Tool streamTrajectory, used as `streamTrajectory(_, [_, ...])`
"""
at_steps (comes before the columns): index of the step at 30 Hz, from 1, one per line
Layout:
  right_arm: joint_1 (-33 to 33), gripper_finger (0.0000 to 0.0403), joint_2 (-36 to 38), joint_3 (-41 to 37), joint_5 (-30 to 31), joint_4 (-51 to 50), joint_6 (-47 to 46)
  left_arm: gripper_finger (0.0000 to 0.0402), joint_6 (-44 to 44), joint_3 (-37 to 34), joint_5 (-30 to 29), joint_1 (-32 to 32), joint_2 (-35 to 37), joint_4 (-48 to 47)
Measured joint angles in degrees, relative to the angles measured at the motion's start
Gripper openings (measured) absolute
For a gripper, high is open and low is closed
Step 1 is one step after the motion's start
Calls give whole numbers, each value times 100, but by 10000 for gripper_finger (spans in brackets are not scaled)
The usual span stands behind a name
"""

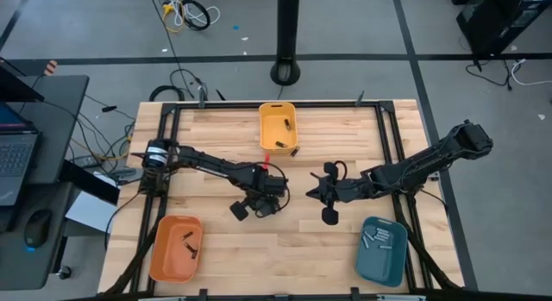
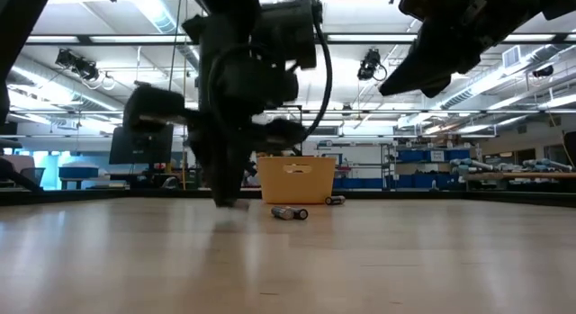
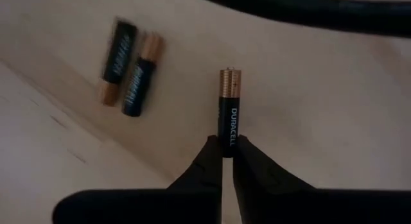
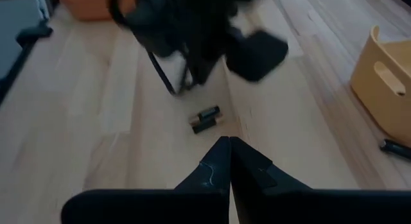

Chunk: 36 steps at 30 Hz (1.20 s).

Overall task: Sort batteries
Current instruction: Put the small black battery into the orange bin

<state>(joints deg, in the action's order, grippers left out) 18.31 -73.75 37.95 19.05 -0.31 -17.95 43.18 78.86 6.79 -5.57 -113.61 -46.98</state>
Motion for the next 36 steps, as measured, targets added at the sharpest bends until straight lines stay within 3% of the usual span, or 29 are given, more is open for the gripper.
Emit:
streamTrajectory(10, [11, 13, 1, 0, -2, -229, 4, 19, -667, 36, -103, -187, 754, -760])
streamTrajectory(15, [11, 15, 0, 2, -2, -235, 7, 19, -1498, 34, -322, -472, 1326, -1481])
streamTrajectory(19, [11, 13, 2, 2, -2, -244, 36, 19, -2570, 36, -351, -826, 1863, -2126])
streamTrajectory(24, [11, 15, 2, 2, -1, -304, 277, 19, -4169, -227, -107, -1427, 2576, -2264])
streamTrajectory(31, [-5, 12, 1, 2, -2, -358, 588, 19, -6797, -1199, -110, -2567, 3400, -2246])
streamTrajectory(36, [-15, 14, 1, 2, -2, -357, 611, 19, -8628, -1958, -108, -3524, 3974, -1635])
